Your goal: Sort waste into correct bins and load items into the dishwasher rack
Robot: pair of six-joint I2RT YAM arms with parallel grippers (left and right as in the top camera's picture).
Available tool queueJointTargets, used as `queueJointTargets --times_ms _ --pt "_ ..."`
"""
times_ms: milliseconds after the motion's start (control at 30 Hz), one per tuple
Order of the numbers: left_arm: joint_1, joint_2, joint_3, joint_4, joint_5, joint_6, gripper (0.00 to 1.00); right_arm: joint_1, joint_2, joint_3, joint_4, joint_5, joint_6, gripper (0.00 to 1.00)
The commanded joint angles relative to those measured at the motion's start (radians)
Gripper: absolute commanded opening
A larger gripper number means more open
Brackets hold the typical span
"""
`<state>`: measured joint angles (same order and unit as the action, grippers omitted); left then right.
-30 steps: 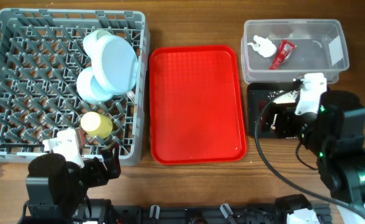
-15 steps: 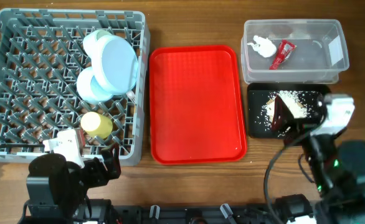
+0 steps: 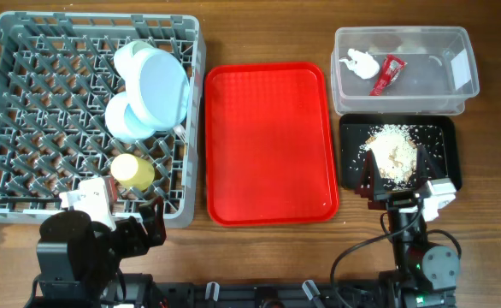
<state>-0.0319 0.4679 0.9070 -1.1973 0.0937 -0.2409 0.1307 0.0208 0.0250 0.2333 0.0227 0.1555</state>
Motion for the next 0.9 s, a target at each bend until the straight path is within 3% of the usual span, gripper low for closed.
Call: queueJointTargets --times_ms 0,100,867 --pt "-0.005 -0.003 -0.001 0.004 -0.006 0.017 1.00 -0.020 -0.018 -0.020 -0.173 -0.013 -0.010 1.00" --pt "-0.005 -0.003 -0.001 0.004 -0.006 0.017 1.00 -0.021 -0.018 -0.020 -0.230 -0.047 -0.137 1.00" --pt "-0.005 -0.003 -0.001 0.004 -0.006 0.017 1.00 -0.021 -0.017 -0.020 -0.230 -0.047 -0.137 1.00"
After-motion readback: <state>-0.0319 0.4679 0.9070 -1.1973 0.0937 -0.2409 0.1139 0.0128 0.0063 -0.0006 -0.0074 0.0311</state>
